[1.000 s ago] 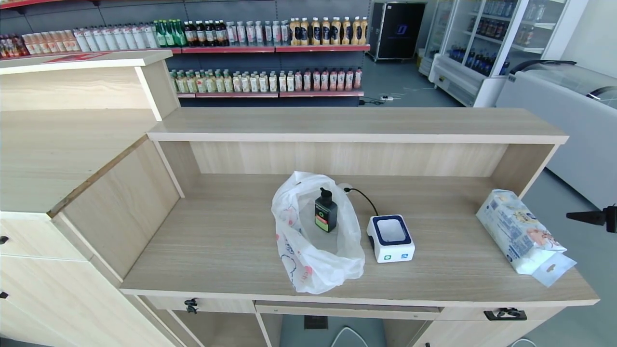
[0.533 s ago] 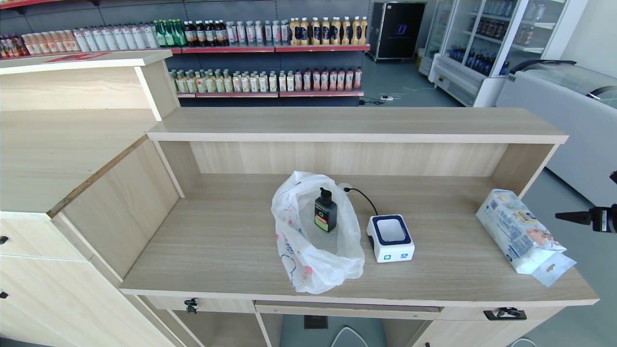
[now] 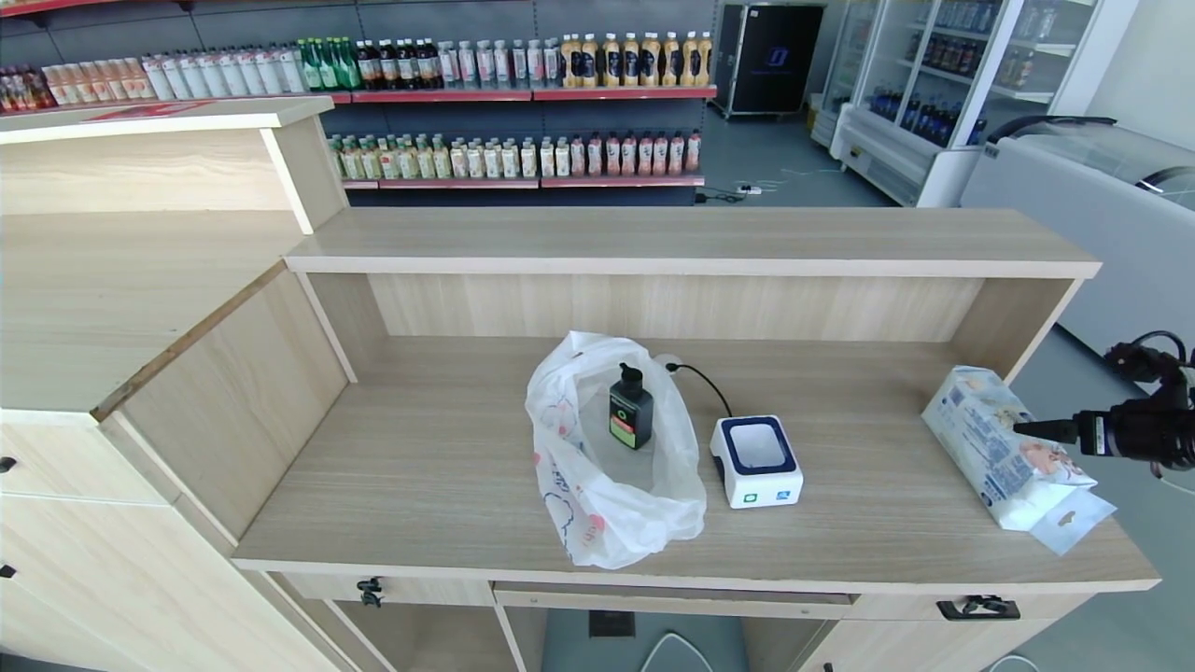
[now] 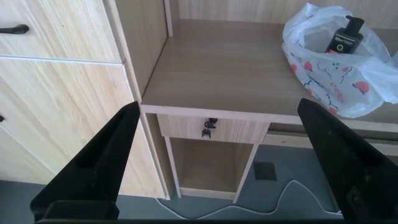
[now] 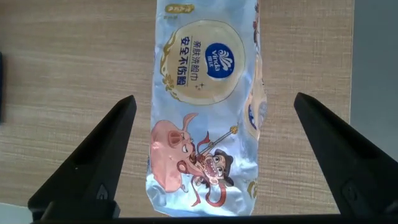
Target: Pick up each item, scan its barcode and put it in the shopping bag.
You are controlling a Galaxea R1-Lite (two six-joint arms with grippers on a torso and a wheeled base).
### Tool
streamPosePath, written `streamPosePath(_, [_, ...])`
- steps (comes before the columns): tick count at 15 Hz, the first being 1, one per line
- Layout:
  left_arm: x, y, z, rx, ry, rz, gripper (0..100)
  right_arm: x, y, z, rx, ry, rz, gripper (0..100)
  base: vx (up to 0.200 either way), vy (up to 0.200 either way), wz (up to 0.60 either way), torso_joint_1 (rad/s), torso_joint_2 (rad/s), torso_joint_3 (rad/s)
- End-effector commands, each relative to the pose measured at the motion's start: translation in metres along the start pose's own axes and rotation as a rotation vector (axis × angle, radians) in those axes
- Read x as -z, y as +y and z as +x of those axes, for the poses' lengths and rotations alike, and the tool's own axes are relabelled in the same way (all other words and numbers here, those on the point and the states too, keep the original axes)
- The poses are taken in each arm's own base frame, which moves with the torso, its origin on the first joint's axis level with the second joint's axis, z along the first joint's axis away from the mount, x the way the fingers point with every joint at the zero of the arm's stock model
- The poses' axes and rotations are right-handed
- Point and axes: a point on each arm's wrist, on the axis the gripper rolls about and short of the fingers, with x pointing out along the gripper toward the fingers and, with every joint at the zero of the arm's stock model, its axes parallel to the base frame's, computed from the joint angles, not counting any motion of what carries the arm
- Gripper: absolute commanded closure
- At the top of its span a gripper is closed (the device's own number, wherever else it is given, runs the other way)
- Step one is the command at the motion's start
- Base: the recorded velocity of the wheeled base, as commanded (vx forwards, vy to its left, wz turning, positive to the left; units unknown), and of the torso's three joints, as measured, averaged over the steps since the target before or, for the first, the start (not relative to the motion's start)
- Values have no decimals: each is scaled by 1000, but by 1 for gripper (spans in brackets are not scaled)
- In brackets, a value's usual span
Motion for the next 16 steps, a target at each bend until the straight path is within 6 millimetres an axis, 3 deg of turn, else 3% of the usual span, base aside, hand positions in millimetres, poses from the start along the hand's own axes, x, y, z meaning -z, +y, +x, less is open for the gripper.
streamPosePath(1, [0,0,0,-2,0,0,0,14,2,17,-25,39,12,0,0,0,0,0,0,0])
streamPosePath(5, [0,0,0,0,0,0,0,26,1,38,-36,42,-18,0,0,0,0,0,0,0])
streamPosePath(11, [0,0,0,-2,0,0,0,34,21,60,-94,75,-29,0,0,0,0,0,0,0])
streamPosePath(16, [0,0,0,-2,0,0,0,47,18,68,-45,102,-30,0,0,0,0,0,0,0])
